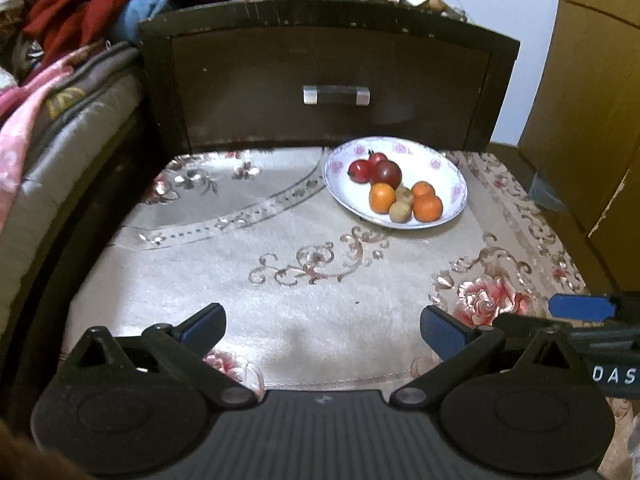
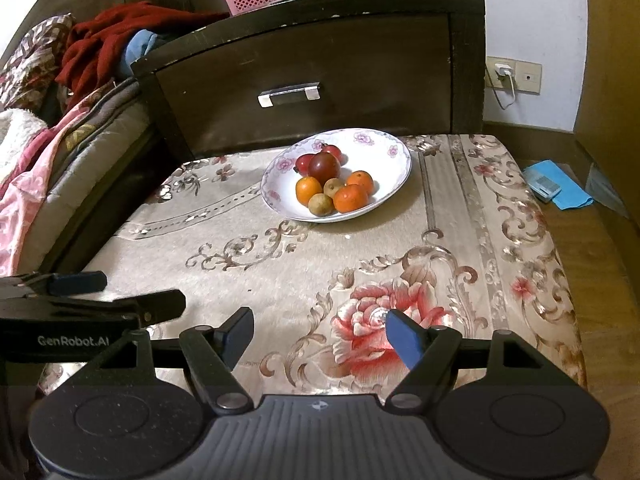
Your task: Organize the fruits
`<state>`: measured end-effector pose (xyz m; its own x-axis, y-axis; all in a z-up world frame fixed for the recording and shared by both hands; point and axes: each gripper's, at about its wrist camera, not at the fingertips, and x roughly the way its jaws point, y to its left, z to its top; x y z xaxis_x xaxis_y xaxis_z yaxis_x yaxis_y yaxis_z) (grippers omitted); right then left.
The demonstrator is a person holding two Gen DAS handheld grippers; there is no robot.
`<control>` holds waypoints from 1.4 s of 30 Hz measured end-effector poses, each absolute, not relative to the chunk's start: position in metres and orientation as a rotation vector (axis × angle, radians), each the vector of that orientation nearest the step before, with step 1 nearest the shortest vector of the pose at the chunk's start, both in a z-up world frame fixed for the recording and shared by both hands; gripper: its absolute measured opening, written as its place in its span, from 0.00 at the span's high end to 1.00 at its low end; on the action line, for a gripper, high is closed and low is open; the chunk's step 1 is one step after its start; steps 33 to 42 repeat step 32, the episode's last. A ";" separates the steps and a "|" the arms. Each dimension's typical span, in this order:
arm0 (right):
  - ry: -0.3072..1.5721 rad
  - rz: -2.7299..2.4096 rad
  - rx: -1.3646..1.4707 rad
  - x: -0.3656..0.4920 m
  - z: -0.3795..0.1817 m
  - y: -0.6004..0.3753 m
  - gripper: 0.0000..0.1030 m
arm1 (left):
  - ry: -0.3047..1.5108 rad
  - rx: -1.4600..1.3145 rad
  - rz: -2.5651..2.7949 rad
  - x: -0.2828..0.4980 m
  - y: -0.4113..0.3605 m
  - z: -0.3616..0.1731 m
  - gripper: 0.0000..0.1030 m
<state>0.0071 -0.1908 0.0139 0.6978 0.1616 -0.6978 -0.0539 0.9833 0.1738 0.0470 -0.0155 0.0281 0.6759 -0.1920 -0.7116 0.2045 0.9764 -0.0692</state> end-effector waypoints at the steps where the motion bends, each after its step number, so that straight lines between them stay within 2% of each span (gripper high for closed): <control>1: 0.789 0.122 0.144 0.005 0.014 -0.190 0.34 | 0.792 0.010 -0.224 0.045 -0.014 0.030 0.00; 12: 0.771 0.127 0.145 -0.016 0.020 -0.186 0.31 | 0.761 -0.019 -0.209 0.030 0.000 0.039 0.00; 42: 0.727 0.140 0.154 -0.047 0.032 -0.181 0.31 | 0.777 -0.093 -0.255 -0.008 0.018 0.048 0.00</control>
